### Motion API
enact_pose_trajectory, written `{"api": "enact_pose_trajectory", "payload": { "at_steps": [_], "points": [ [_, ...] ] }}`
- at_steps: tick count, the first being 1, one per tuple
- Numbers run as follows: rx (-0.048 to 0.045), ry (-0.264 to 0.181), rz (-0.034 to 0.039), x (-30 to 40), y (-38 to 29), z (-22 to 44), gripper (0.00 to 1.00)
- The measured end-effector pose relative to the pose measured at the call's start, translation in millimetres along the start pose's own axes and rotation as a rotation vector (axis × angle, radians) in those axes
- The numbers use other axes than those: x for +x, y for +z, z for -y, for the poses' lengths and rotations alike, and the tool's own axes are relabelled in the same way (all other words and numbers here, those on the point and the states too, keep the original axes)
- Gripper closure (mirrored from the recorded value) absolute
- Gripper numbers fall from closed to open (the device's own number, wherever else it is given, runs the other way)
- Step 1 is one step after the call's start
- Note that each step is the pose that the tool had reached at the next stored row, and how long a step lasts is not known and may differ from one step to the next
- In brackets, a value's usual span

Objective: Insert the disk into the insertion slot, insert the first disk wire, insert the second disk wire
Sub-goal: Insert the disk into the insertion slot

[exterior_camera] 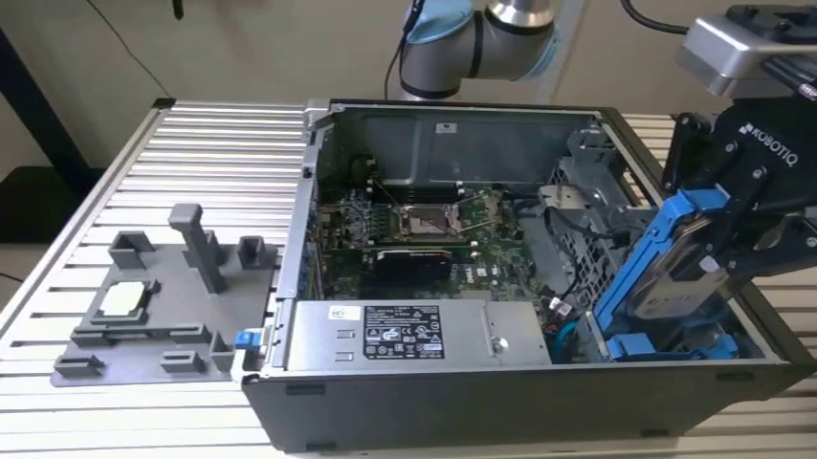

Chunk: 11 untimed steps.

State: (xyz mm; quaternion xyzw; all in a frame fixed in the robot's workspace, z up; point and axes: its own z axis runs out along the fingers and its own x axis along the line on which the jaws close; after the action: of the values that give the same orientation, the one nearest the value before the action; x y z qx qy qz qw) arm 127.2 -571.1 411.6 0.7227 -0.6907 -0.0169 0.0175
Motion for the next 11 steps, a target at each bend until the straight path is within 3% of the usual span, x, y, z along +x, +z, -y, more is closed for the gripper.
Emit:
{"api": "enact_pose_trajectory", "payload": {
  "at_steps": [3,7,11],
  "points": [
    [-0.0168,0.000,0.0008,0.1,-6.1,2.6,0.67],
    [-0.0550,0.000,0.0025,0.4,-8.4,8.5,0.67],
    [-0.0577,0.000,0.0027,0.6,-7.3,12.8,0.67]
  ]
}}
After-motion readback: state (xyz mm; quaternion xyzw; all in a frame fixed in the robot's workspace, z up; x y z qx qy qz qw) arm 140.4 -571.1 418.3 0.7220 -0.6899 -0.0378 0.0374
